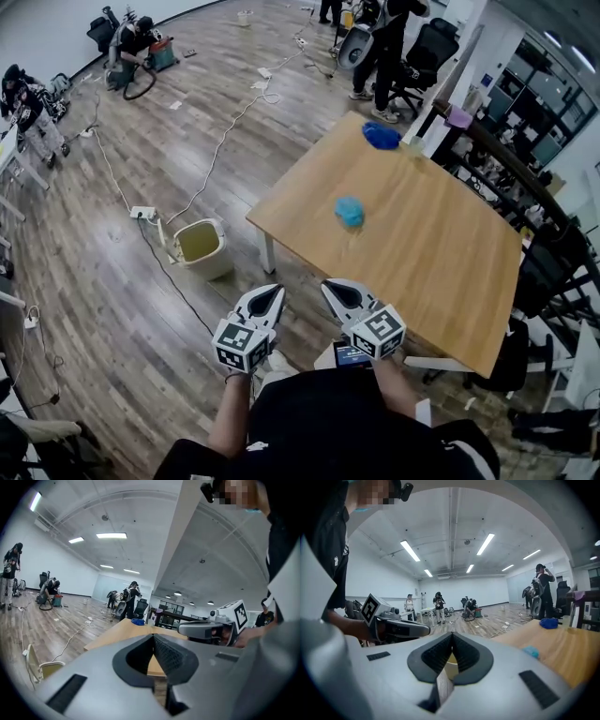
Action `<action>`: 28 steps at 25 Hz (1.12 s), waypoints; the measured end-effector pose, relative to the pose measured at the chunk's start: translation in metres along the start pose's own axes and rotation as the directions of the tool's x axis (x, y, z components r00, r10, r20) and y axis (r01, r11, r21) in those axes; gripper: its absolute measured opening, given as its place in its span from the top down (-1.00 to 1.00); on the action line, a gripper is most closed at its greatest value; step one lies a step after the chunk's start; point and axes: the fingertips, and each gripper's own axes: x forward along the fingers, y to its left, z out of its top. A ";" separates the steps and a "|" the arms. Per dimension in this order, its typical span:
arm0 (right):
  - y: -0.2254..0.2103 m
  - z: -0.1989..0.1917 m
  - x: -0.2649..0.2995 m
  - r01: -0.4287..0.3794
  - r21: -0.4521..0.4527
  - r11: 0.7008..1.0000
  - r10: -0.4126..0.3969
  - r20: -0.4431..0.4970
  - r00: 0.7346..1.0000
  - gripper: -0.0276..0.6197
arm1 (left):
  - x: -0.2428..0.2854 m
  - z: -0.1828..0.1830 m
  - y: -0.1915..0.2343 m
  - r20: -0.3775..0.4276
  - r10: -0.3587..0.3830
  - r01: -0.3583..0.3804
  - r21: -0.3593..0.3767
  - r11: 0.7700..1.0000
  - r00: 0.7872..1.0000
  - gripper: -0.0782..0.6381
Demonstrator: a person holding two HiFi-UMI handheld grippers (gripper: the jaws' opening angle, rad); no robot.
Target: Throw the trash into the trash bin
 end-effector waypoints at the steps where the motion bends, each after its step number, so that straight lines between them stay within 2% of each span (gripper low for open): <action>1: -0.006 0.002 0.004 0.010 0.004 1.000 -0.010 -0.001 1.000 0.92 | 0.005 0.000 0.003 -0.002 -0.010 0.010 -0.009 1.000 1.000 0.77; 5: -0.043 0.012 0.025 0.045 0.030 0.999 -0.045 -0.001 0.999 0.92 | 0.040 0.006 0.012 -0.036 -0.058 0.058 0.001 0.998 0.998 0.77; 8: -0.074 0.028 0.045 0.069 0.033 0.997 -0.070 0.031 0.997 0.92 | 0.068 0.026 0.022 -0.050 -0.077 0.079 0.033 0.996 0.996 0.77; 12: -0.129 0.055 0.063 0.109 0.023 0.994 -0.111 0.103 0.988 0.92 | 0.111 0.051 0.024 -0.084 -0.122 0.131 0.123 0.984 0.989 0.77; 14: -0.159 0.068 0.066 0.122 0.018 0.992 -0.123 0.137 0.983 0.92 | 0.135 0.063 0.029 -0.094 -0.124 0.138 0.156 0.978 0.988 0.77; 16: -0.186 0.073 0.069 0.140 0.036 0.989 -0.144 0.147 0.979 0.92 | 0.157 0.073 0.036 -0.100 -0.115 0.130 0.159 0.979 0.988 0.77; 21: -0.232 0.066 0.075 0.164 0.100 0.981 -0.176 0.119 0.977 0.92 | 0.195 0.077 0.031 -0.154 -0.104 0.139 0.236 0.962 0.983 0.77; 24: -0.248 0.060 0.082 0.179 0.108 0.978 -0.190 0.103 0.976 0.92 | 0.206 0.067 0.031 -0.182 -0.101 0.140 0.213 0.967 0.978 0.77; 28: -0.274 0.049 0.080 0.237 0.124 0.963 -0.250 0.097 0.963 0.92 | 0.224 0.056 0.041 -0.224 -0.109 0.152 0.186 0.971 0.968 0.77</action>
